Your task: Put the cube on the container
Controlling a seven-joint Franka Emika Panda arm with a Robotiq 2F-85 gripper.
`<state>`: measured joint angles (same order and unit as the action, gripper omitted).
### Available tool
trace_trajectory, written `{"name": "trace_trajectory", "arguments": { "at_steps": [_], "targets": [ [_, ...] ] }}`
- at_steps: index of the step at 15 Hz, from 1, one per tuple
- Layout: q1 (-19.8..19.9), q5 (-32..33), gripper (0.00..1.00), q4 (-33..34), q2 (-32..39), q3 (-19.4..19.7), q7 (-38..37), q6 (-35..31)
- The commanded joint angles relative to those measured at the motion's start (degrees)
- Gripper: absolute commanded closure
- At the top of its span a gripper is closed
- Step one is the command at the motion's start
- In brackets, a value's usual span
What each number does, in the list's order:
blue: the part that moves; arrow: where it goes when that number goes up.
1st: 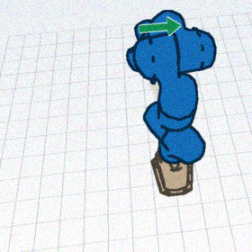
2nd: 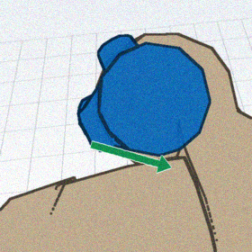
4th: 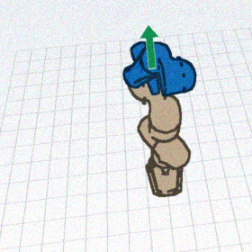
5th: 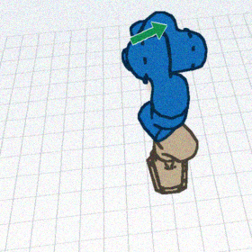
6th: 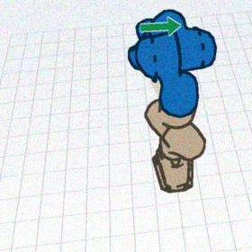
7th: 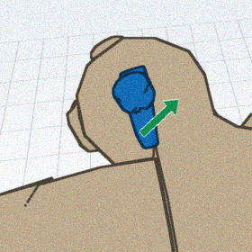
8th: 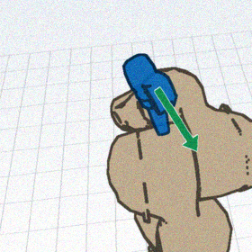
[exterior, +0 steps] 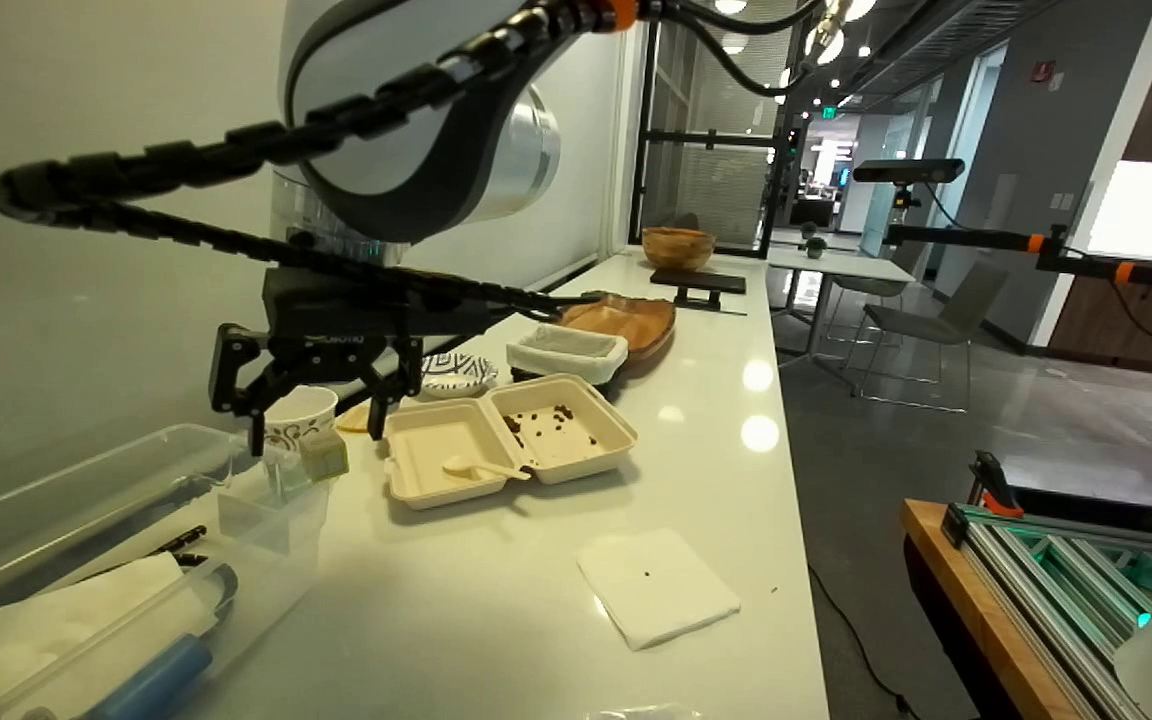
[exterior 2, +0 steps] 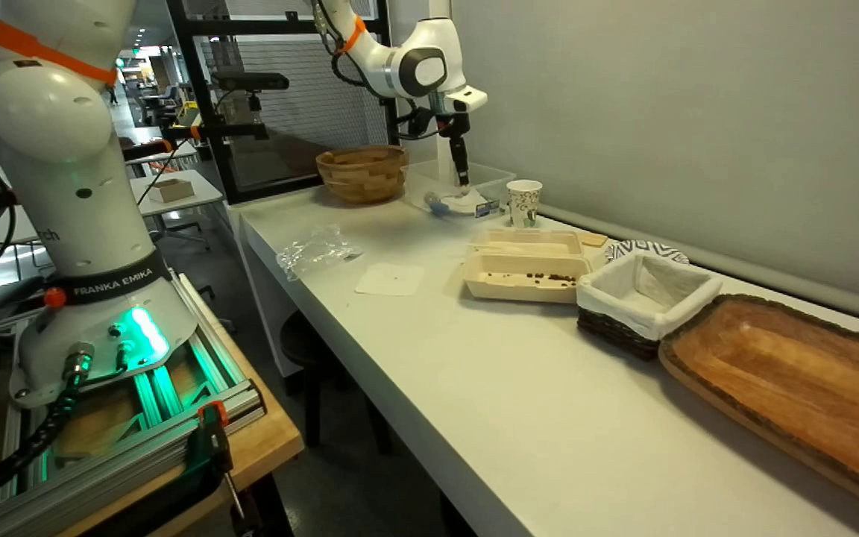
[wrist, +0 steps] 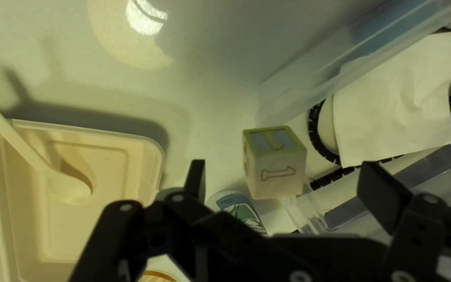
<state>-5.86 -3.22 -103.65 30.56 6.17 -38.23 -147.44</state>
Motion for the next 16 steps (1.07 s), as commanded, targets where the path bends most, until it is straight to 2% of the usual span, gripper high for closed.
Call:
{"name": "trace_trajectory", "arguments": {
  "at_steps": [1,3,5,7,9,10,11,12,16],
  "targets": [
    [0.4,-1.3,0.00,-0.5,-3.0,-1.3,2.4,5.6],
    [0.7,-1.0,0.00,-5.3,-9.8,-3.4,8.6,11.4],
    [-1.0,2.8,0.00,-8.4,-15.7,-2.7,11.0,17.1],
    [-1.5,6.0,0.00,-11.2,-21.8,-3.6,14.4,19.6],
    [-0.6,5.3,0.00,-13.5,-28.1,-5.7,20.1,23.1],
    [-0.2,2.8,0.00,-13.8,-30.5,-6.9,23.9,25.2],
    [0.1,0.2,0.00,-13.2,-31.9,-7.6,27.4,27.8],
    [0.2,3.3,0.00,-9.9,-26.9,-7.2,21.6,25.2],
    [0.4,1.5,0.00,-11.8,-31.9,-8.2,25.6,27.9]
  ]
}}
